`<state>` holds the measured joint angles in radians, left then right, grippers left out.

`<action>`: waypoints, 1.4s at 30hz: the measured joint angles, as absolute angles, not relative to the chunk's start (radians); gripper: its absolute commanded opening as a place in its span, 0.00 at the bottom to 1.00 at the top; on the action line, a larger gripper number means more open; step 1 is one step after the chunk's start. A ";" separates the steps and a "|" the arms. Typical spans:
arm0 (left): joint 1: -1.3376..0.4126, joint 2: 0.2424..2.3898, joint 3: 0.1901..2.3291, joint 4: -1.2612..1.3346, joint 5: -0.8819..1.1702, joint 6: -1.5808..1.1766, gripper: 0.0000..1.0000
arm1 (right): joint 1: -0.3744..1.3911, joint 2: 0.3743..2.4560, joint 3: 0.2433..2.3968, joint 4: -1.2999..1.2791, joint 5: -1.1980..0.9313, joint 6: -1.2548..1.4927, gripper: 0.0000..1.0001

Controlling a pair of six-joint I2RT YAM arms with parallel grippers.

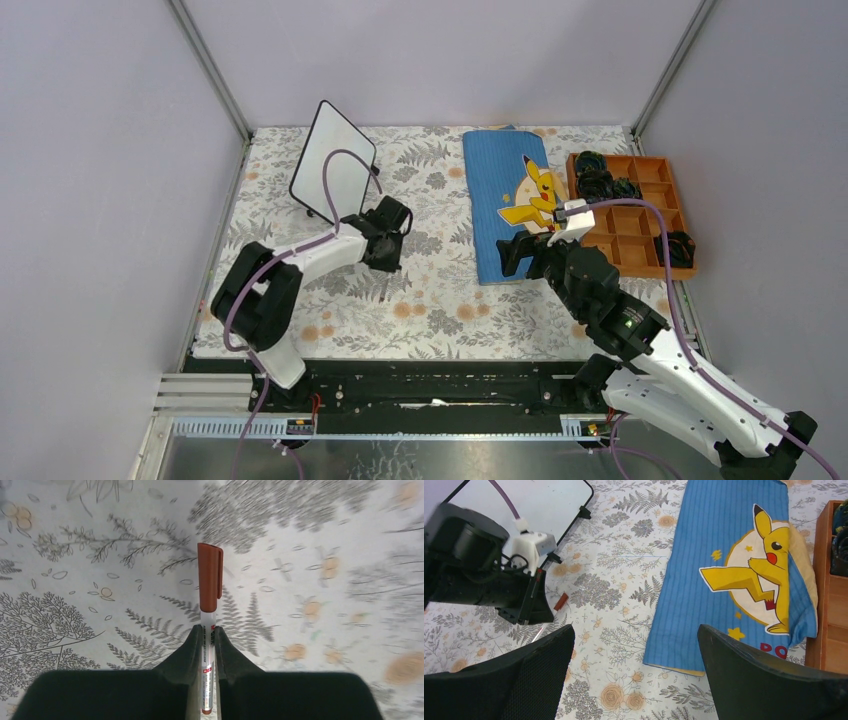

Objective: Write a sentence on the whiteboard
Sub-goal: Move the whiteboard marker to the center of the board.

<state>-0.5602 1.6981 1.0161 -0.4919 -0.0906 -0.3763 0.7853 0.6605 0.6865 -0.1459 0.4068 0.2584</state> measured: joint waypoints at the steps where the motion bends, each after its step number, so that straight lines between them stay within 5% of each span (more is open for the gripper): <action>1: -0.564 1.688 1.028 -0.496 -0.086 -0.383 0.00 | 0.786 0.660 0.686 -0.146 0.407 0.259 1.00; 16: -0.667 1.795 1.350 -0.464 -0.082 -0.591 0.00 | 0.785 0.622 0.686 -0.168 0.430 0.270 1.00; 42: -0.741 2.094 1.494 -0.480 -0.183 -0.744 0.04 | 0.786 0.617 0.686 -0.198 0.455 0.275 1.00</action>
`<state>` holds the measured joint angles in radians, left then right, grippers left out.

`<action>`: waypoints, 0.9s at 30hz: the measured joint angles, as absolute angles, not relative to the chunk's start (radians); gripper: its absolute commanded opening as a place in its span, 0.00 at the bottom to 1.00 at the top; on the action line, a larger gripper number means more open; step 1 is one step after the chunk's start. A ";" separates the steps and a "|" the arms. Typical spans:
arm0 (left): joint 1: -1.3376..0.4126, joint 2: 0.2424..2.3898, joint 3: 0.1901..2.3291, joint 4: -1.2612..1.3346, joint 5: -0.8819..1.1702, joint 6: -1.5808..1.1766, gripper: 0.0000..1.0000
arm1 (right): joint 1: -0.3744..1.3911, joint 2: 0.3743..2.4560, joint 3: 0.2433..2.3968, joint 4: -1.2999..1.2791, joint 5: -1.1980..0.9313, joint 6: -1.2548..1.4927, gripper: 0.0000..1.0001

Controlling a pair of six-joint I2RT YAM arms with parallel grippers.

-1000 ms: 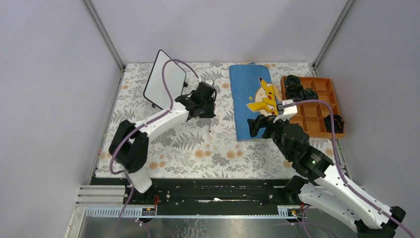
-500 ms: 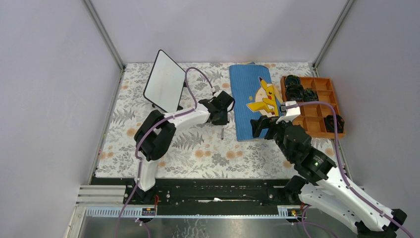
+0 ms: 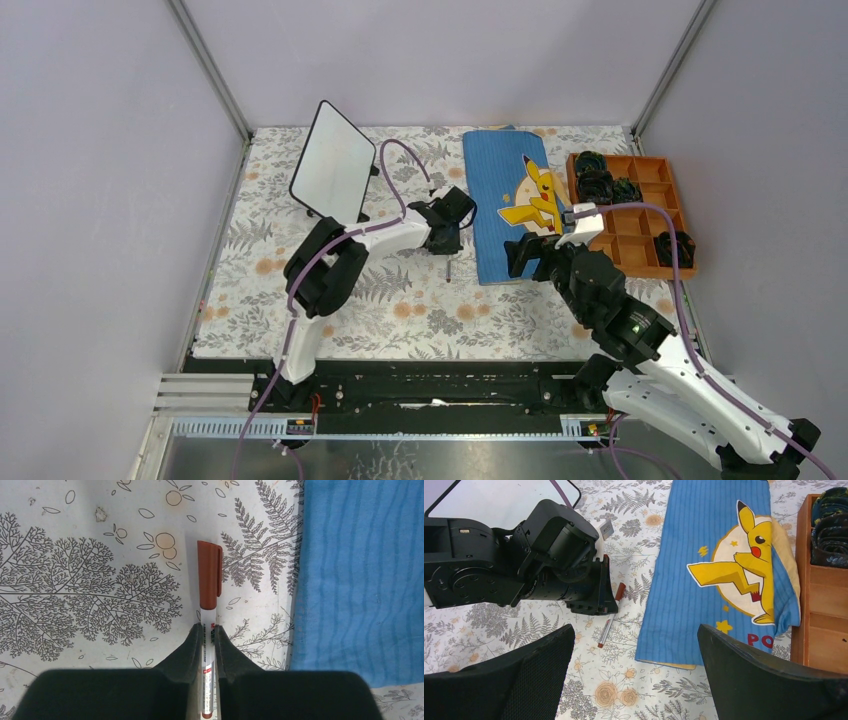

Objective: Write a sentence on the whiteboard
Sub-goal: Move the whiteboard marker to the center of the board.

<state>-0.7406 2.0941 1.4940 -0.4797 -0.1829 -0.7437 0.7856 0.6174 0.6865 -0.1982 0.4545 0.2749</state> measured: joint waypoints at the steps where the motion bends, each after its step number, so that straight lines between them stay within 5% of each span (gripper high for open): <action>1: -0.741 2.094 1.494 -0.480 -0.183 -0.744 0.07 | 0.786 0.617 0.686 -0.198 0.455 0.275 1.00; 9: -0.741 2.095 1.494 -0.480 -0.182 -0.738 0.30 | 0.786 0.618 0.686 -0.199 0.455 0.278 1.00; 14: -0.741 2.091 1.494 -0.480 -0.180 -0.731 0.53 | 0.786 0.625 0.686 -0.198 0.455 0.278 1.00; 21: -0.741 2.056 1.494 -0.484 -0.181 -0.718 0.64 | 0.786 0.640 0.686 -0.199 0.462 0.285 1.00; 27: -0.741 1.946 1.494 -0.497 -0.198 -0.706 0.86 | 0.786 0.638 0.687 -0.202 0.463 0.285 1.00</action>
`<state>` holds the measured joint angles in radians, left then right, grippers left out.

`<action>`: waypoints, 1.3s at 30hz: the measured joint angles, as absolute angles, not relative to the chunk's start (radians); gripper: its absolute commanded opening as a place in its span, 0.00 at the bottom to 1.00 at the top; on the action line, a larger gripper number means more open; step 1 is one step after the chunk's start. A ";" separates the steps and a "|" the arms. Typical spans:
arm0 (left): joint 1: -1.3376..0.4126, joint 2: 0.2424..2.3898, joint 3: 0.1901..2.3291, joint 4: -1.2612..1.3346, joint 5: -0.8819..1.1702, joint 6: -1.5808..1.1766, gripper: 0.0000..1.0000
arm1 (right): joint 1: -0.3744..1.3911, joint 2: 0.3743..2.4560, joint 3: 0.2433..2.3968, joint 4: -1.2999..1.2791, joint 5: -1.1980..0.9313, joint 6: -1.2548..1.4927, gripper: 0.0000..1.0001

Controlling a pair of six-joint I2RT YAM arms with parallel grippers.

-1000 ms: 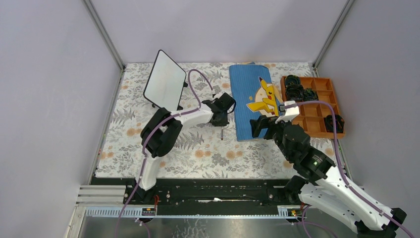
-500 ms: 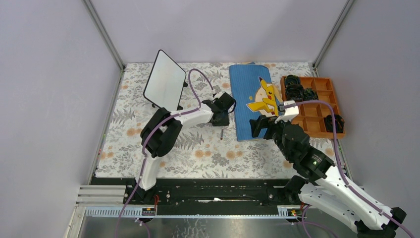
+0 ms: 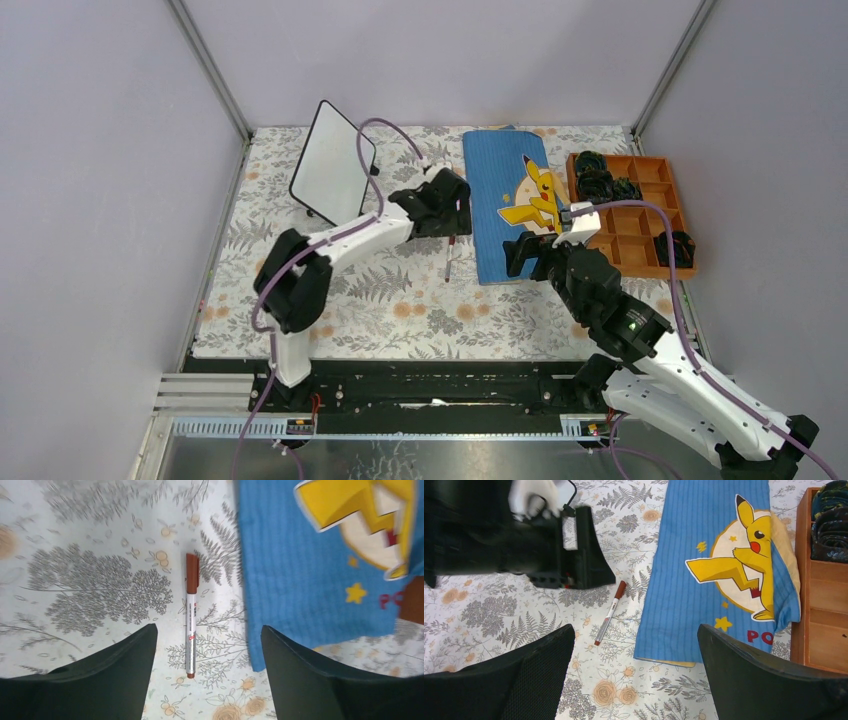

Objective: Write a sentence on the whiteboard
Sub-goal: Move the whiteboard marker to the center of the board, then move the whiteboard stand to the center of the board.

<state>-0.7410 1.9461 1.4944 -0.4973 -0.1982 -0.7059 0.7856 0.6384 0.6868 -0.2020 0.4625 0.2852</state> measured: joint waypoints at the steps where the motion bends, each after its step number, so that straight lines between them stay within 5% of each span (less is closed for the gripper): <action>1: -0.741 1.915 1.494 -0.498 -0.207 -0.703 0.88 | 0.785 0.638 0.687 -0.202 0.463 0.285 1.00; 11: -0.718 1.543 1.396 -0.493 -0.357 -0.618 0.99 | 0.786 0.628 0.686 -0.196 0.463 0.313 1.00; 23: -0.524 1.124 0.959 -0.400 -0.468 -0.570 0.98 | 0.786 0.591 0.586 -0.063 0.489 0.331 0.98; 32: -0.418 1.243 0.921 -0.357 -0.359 -0.676 0.93 | 0.786 0.635 0.586 -0.078 0.487 0.347 1.00; 39: -0.547 1.471 1.042 -0.451 -0.508 -0.881 0.73 | 0.785 0.635 0.586 -0.077 0.486 0.350 1.00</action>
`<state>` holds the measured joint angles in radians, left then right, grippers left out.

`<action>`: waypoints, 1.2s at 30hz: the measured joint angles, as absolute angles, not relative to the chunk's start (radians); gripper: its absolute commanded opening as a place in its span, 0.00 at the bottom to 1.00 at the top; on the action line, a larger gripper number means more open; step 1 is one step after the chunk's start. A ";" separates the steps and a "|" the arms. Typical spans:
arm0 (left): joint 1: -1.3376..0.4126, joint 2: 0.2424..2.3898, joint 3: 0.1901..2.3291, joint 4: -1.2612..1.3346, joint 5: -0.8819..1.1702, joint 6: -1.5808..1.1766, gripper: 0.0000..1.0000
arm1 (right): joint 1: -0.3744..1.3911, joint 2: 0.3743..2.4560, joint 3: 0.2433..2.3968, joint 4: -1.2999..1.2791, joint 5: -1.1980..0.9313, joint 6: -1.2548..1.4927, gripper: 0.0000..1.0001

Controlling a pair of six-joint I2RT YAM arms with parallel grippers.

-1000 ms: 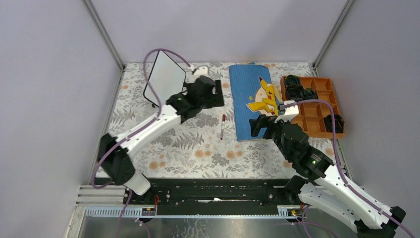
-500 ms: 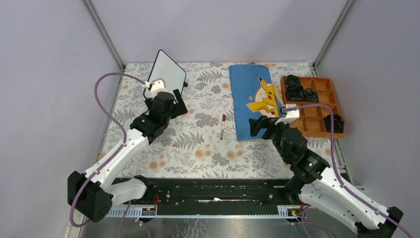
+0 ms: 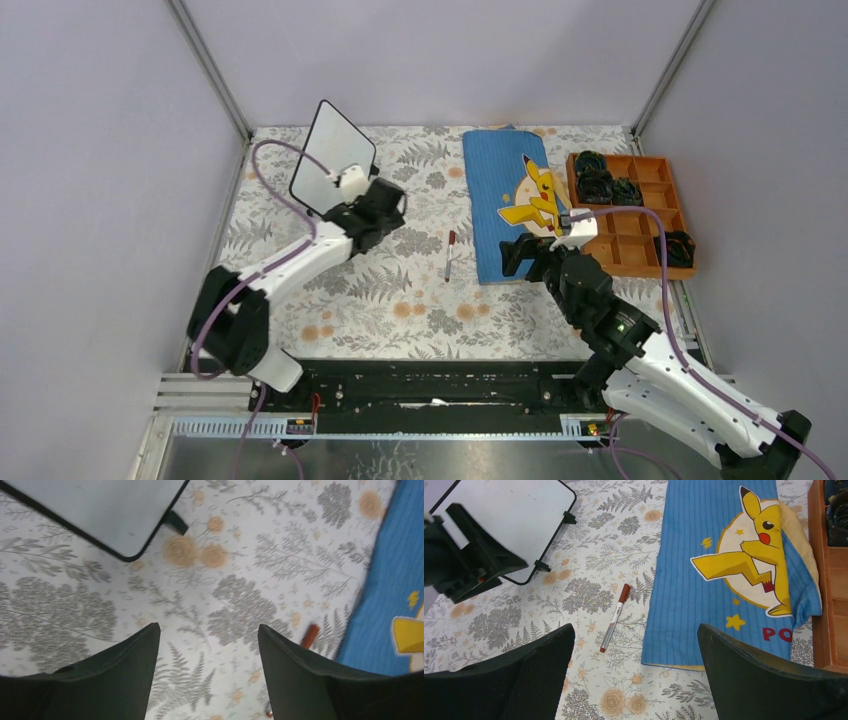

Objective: Write a sentence on the whiteboard
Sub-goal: Move the whiteboard stand to the center of the board.

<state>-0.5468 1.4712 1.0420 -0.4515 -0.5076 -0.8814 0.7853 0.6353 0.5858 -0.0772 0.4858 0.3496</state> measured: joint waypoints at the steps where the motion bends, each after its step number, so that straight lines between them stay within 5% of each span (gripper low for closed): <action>1: -0.562 1.511 1.086 -0.474 -0.532 -0.915 0.71 | 0.785 0.636 0.586 -0.077 0.486 0.350 1.00; 18: -0.572 2.094 1.658 -0.922 -0.785 -1.389 0.70 | 0.785 0.569 0.611 -0.131 0.487 0.343 1.00; 36: -0.496 2.283 1.836 -1.002 -0.860 -1.408 0.64 | 0.785 0.546 0.624 -0.146 0.488 0.318 1.00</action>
